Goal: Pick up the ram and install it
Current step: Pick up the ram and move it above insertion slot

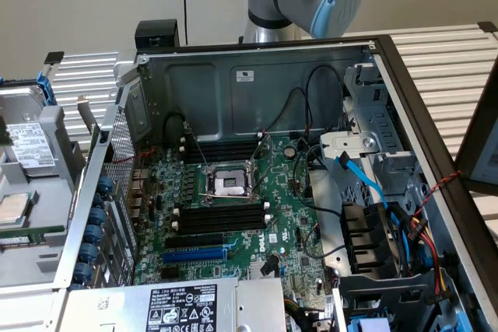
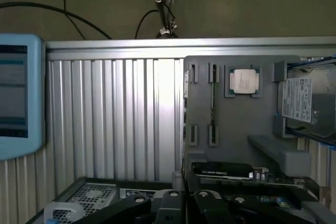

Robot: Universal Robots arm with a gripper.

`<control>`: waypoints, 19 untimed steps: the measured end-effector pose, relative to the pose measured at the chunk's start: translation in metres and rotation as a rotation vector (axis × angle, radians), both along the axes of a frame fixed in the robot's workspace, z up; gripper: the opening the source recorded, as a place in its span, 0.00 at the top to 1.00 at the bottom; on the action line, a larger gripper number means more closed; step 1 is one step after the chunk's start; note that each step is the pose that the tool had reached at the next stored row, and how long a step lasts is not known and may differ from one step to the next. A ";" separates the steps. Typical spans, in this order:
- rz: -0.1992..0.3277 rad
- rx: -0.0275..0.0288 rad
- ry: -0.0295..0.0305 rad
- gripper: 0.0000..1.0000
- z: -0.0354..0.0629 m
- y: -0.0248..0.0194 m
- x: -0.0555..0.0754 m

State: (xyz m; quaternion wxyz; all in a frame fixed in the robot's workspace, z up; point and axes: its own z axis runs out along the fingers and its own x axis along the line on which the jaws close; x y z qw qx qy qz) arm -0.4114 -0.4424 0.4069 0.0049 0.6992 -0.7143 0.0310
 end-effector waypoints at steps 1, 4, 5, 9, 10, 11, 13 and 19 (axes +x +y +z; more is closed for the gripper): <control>0.000 0.0000 0.0000 0.87 0.0009 -0.0011 0.004; 0.002 0.0002 -0.0001 0.87 0.0018 -0.0024 0.014; 0.003 0.0005 -0.0001 0.87 0.0019 -0.0027 0.018; 0.005 0.0011 0.0000 0.87 0.0023 -0.0046 0.034; 0.006 0.0013 0.0000 0.87 0.0024 -0.0052 0.038; 0.006 0.0014 0.0000 0.87 0.0025 -0.0058 0.042; 0.007 0.0015 0.0001 0.87 0.0025 -0.0068 0.049; 0.011 0.0018 0.0003 0.87 0.0026 -0.0092 0.073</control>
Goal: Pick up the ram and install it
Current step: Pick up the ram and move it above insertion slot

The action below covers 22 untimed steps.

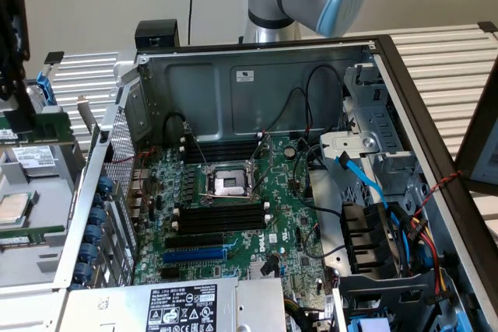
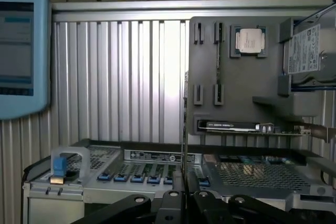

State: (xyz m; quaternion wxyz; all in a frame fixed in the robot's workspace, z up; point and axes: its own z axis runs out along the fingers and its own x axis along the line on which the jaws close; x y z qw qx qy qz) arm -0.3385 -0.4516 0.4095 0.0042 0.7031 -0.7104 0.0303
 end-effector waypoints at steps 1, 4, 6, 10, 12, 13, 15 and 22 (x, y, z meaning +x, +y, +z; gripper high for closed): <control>0.001 0.0003 0.0000 0.87 0.0000 0.0000 0.004; 0.005 0.0017 0.0003 0.87 0.0001 -0.0003 0.016; 0.006 0.0026 0.0009 0.87 0.0000 -0.0008 0.023; 0.007 0.0046 0.0024 0.87 0.0001 -0.0017 0.038; 0.007 0.0051 0.0030 0.87 0.0000 -0.0023 0.045; 0.008 0.0053 0.0033 0.87 0.0000 -0.0026 0.049; 0.008 0.0056 0.0038 0.87 0.0000 -0.0034 0.057; 0.012 0.0072 0.0040 0.87 0.0000 -0.0040 0.088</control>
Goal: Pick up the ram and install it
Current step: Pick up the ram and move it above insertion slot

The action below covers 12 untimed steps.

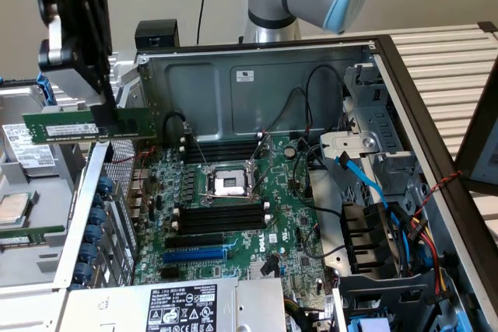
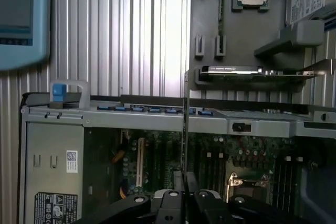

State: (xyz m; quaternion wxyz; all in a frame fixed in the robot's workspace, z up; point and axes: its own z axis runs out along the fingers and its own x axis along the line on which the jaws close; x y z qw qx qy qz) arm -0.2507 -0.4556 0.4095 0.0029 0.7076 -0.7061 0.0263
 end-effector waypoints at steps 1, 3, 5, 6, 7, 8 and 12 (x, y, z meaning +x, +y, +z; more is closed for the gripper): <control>0.001 0.0001 0.0000 0.87 0.0000 0.0000 0.004; 0.003 0.0004 0.0000 0.87 0.0000 0.0000 0.014; 0.005 0.0008 0.0000 0.87 0.0000 0.0000 0.023; 0.006 0.0010 0.0000 0.87 0.0000 0.0000 0.027; 0.007 0.0013 0.0000 0.87 0.0000 0.0000 0.032; 0.008 0.0015 0.0000 0.87 0.0000 0.0000 0.036; 0.012 0.0026 0.0000 0.87 0.0000 0.0000 0.055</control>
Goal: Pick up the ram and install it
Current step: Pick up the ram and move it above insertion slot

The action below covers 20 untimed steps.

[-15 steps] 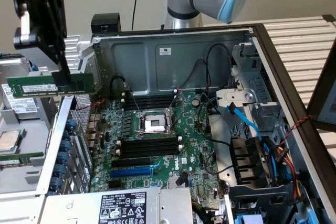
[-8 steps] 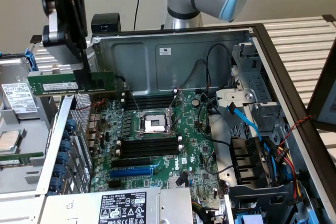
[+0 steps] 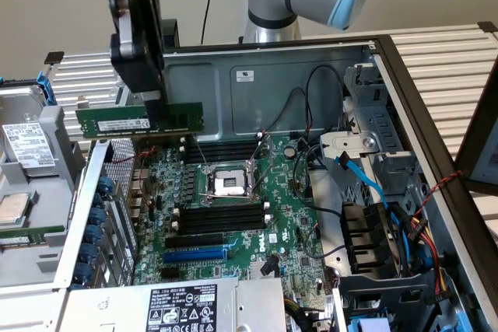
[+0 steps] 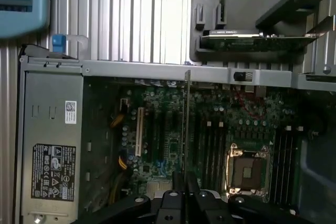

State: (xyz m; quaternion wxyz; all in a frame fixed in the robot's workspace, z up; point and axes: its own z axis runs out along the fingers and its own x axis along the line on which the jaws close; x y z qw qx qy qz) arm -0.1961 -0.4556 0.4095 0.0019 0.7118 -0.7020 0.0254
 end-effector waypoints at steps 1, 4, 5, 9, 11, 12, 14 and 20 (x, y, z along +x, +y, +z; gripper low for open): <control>0.001 0.0003 0.0000 0.87 0.0000 0.0000 0.005; 0.005 0.0011 0.0000 0.87 0.0000 0.0000 0.021; 0.006 0.0013 0.0000 0.87 0.0000 0.0000 0.026; 0.012 0.0027 0.0000 0.87 0.0000 0.0000 0.048; 0.014 0.0034 0.0000 0.87 0.0000 0.0000 0.057; 0.015 0.0036 0.0000 0.87 0.0000 0.0000 0.061; 0.016 0.0038 0.0000 0.87 0.0000 0.0007 0.071; 0.016 0.0056 0.0000 0.87 -0.0004 0.0046 0.096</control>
